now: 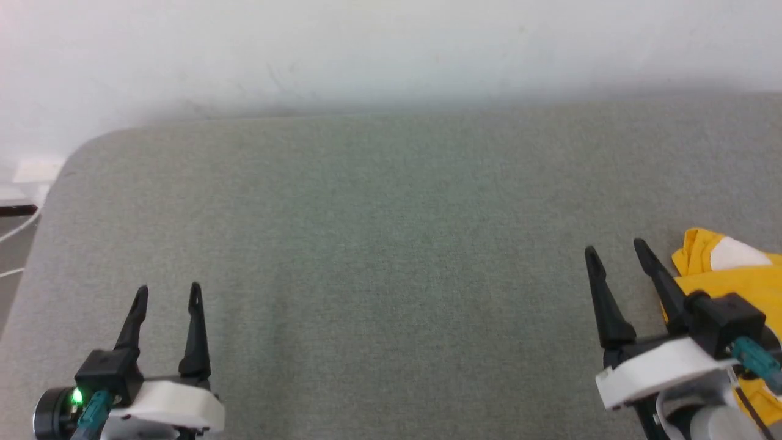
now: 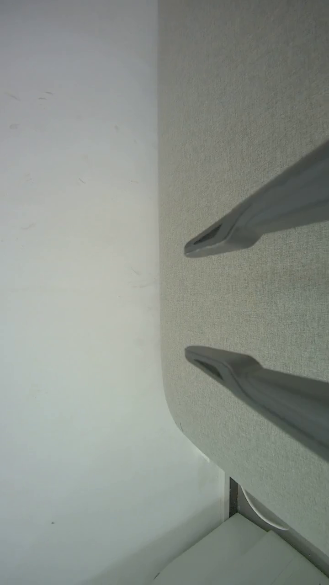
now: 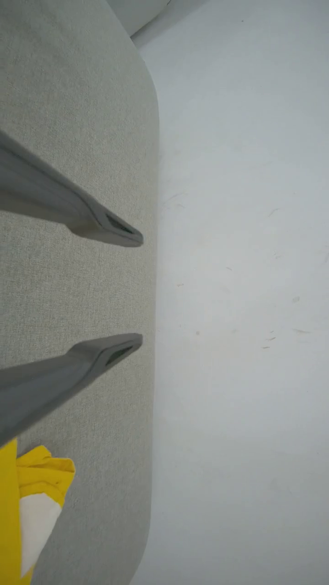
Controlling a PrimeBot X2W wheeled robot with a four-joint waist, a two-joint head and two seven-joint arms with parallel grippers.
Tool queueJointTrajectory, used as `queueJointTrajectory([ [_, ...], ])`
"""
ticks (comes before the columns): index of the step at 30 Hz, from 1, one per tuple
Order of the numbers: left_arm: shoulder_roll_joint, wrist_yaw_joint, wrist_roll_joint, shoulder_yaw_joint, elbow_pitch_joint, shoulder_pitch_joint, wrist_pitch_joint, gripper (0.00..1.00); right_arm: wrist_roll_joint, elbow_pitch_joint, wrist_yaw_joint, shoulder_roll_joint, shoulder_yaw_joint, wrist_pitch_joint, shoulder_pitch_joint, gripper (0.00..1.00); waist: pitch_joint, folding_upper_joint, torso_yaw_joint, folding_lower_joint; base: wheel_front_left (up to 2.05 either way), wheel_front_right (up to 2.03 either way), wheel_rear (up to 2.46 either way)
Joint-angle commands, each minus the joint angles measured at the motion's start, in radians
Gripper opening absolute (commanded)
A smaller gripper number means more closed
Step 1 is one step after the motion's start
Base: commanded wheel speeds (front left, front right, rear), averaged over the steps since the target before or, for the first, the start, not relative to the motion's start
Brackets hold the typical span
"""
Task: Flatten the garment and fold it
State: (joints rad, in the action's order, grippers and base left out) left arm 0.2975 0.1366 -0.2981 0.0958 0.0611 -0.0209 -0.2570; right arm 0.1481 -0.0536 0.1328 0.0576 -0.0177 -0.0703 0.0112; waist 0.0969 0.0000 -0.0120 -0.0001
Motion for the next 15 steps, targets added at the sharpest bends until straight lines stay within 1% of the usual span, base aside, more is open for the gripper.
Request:
queueJointTrajectory([
  [1, 0.006, -0.006, 0.001, -0.005, -0.002, -0.017, -0.005, 1.0, 0.001, -0.016, -0.002, -0.004, 0.0, 0.003, -0.025, 1.0, -0.03, 0.0, 0.018, 0.0001, 0.0, 0.0, 0.0],
  [7, -0.002, -0.021, -0.006, 0.001, -0.003, -0.06, -0.005, 1.0, -0.002, -0.037, -0.002, -0.006, -0.008, 0.013, -0.092, 1.0, -0.063, 0.0, 0.014, 0.0001, 0.0, 0.0, 0.0],
  [15, -0.015, -0.028, 0.019, 0.02, 0.022, -0.082, -0.005, 1.0, -0.034, -0.046, -0.002, -0.007, 0.012, 0.024, -0.138, 1.0, -0.088, 0.0, 0.012, 0.0001, 0.0, 0.0, 0.0],
])
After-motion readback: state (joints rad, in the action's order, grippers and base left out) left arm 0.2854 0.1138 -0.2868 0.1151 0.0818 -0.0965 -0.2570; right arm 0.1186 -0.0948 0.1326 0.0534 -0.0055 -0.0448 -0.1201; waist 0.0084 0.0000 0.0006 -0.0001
